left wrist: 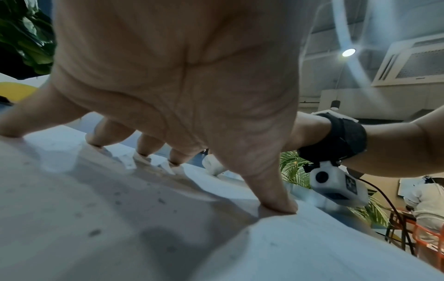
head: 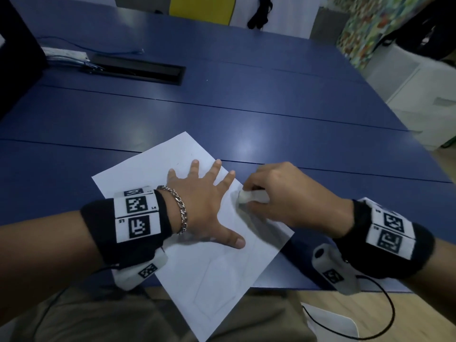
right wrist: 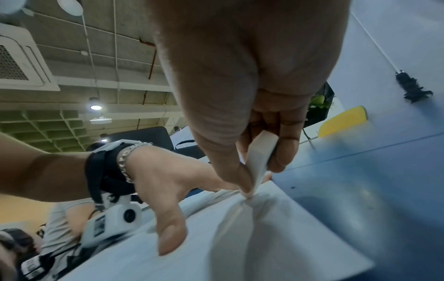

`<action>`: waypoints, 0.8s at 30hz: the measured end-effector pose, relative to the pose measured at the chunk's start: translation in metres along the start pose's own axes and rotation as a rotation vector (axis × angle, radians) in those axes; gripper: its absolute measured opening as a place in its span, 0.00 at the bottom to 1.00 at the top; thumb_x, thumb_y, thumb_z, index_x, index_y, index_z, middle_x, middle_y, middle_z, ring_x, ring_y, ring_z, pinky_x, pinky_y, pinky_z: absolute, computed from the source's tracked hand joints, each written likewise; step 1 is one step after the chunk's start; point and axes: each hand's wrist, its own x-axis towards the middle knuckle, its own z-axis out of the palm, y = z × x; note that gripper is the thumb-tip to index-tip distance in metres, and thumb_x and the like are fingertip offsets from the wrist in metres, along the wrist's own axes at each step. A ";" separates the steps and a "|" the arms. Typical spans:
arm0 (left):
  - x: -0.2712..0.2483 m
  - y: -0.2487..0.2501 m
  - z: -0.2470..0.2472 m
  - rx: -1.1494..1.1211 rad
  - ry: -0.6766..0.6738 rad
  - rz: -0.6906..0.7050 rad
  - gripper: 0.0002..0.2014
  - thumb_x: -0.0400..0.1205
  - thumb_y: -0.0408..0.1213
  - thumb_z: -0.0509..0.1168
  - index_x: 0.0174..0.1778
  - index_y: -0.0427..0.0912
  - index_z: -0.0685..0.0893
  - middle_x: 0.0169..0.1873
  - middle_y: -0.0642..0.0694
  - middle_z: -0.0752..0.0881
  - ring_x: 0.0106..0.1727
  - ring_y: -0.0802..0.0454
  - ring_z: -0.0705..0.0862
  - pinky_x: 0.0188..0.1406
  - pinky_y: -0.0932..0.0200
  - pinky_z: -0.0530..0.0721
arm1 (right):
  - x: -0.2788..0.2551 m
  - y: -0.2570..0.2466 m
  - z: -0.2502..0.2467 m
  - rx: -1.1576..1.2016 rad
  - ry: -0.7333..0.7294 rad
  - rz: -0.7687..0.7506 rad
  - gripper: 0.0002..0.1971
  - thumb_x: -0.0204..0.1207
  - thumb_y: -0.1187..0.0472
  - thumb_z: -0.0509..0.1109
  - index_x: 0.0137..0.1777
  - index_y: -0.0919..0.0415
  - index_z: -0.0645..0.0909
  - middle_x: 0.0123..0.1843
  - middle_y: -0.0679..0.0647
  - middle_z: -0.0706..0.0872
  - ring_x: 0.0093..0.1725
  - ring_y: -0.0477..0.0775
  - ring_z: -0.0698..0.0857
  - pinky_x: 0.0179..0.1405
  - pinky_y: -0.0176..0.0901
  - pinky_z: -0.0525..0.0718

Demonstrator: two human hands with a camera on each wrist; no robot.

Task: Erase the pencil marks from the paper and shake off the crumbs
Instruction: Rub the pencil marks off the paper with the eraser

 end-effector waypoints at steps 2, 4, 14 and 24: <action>0.000 -0.002 0.000 -0.010 -0.007 0.000 0.74 0.54 0.94 0.55 0.88 0.64 0.25 0.90 0.51 0.25 0.91 0.30 0.34 0.83 0.16 0.49 | -0.004 -0.009 0.001 -0.040 -0.075 -0.084 0.11 0.80 0.45 0.70 0.53 0.49 0.87 0.45 0.44 0.81 0.42 0.47 0.80 0.41 0.38 0.81; 0.000 -0.003 0.000 -0.011 -0.014 -0.003 0.75 0.54 0.94 0.55 0.87 0.63 0.24 0.89 0.51 0.24 0.91 0.29 0.34 0.83 0.15 0.49 | -0.001 -0.011 -0.001 -0.092 -0.117 -0.124 0.09 0.81 0.48 0.70 0.52 0.49 0.87 0.43 0.44 0.79 0.40 0.47 0.77 0.35 0.33 0.74; 0.001 0.000 -0.002 -0.010 -0.045 -0.023 0.75 0.54 0.94 0.58 0.87 0.64 0.23 0.89 0.52 0.23 0.90 0.26 0.33 0.81 0.14 0.49 | 0.004 -0.012 -0.004 -0.127 -0.153 -0.124 0.17 0.77 0.42 0.63 0.51 0.49 0.89 0.44 0.46 0.83 0.42 0.47 0.80 0.44 0.48 0.85; 0.003 -0.017 -0.012 0.021 -0.121 0.064 0.75 0.55 0.91 0.64 0.85 0.68 0.22 0.86 0.57 0.20 0.90 0.32 0.27 0.84 0.17 0.40 | 0.010 0.024 -0.016 0.096 0.071 0.066 0.04 0.79 0.50 0.75 0.49 0.44 0.91 0.40 0.39 0.91 0.40 0.41 0.87 0.37 0.35 0.83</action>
